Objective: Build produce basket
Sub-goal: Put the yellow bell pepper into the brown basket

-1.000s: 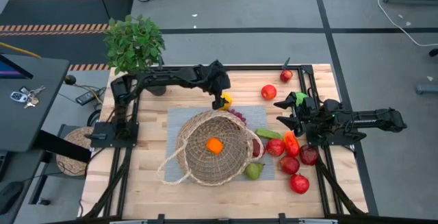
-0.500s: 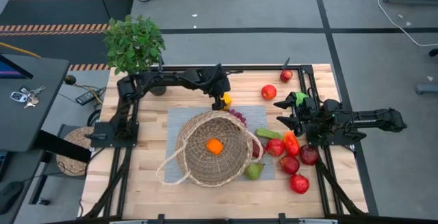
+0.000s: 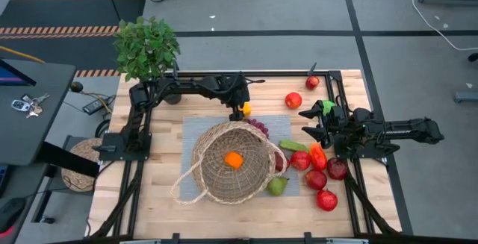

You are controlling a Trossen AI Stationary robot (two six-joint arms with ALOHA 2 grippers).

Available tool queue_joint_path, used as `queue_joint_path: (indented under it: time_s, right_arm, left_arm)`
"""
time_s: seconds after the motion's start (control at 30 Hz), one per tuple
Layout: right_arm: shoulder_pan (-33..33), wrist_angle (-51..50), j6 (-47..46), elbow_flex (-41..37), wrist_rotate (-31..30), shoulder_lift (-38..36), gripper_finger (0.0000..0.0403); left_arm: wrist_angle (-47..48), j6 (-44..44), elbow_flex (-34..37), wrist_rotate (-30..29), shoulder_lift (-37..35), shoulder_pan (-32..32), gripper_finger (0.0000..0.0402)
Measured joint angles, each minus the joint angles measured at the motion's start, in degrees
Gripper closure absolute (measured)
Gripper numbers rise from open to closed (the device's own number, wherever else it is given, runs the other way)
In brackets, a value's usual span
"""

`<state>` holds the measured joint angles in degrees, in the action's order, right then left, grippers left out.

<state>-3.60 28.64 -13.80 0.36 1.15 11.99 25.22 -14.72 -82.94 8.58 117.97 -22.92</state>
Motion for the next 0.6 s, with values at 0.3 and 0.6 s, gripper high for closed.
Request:
queue_joint_path:
  time_s: [0.3, 0.6]
  right_arm:
    - [0.00, -0.02, 0.00, 0.00, 0.00, 0.00, 0.0095]
    - [-0.01, 0.00, 0.02, 0.00, 0.00, 0.00, 0.0095]
  left_arm:
    - [0.91, 0.02, 0.00, -1.49, -0.22, -0.44, 0.0111]
    - [5.36, -0.19, -2.92, -1.88, -0.65, -0.72, 0.0112]
